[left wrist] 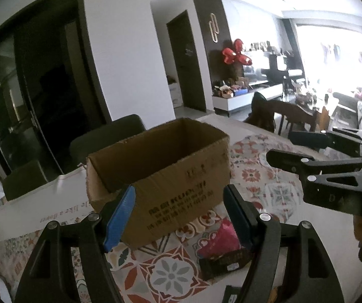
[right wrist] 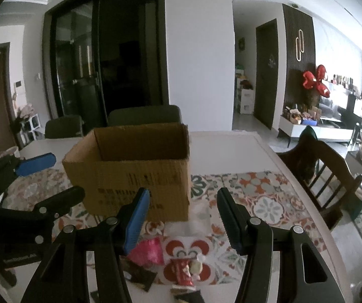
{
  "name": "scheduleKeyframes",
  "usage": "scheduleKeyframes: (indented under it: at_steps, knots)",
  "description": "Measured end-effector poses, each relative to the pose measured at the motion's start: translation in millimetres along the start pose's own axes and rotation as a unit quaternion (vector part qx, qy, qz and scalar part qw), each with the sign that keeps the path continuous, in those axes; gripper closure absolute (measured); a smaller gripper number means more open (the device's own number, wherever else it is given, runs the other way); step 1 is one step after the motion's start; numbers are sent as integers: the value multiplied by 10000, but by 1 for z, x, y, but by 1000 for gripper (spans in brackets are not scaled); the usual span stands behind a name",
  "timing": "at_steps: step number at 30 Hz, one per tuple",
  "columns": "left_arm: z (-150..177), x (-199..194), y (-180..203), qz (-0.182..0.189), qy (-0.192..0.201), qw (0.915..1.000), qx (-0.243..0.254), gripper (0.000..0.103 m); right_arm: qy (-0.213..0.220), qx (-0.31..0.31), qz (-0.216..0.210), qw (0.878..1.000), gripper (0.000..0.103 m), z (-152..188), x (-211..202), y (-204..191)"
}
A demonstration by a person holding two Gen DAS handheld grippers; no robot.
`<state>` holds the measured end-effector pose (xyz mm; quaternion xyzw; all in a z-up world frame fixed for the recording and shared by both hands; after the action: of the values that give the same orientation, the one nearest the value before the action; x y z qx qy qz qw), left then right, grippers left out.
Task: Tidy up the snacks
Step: 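Withdraw both open tools from the box toward the pink packet on the table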
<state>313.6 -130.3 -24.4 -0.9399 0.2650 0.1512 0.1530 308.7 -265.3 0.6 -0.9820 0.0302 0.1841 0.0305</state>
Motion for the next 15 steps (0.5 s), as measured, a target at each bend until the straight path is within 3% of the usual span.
scheduleKeyframes:
  at_steps: [15]
  knots:
    - [36, 24, 29, 614, -244, 9973, 329, 30, -591, 101, 88, 9982, 47, 58, 10, 3]
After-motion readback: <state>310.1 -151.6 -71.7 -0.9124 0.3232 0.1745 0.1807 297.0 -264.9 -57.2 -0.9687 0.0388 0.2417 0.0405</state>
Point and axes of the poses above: each gripper's, at about its wrist camera, not at the fingertips, and x roughly the way its jaws point, y to its right, z to its underside, the point moved 6 cm from there along x, roughly the way its jaws point, and after that the axes turned 8 degrees about y, right-handed, at the moved point
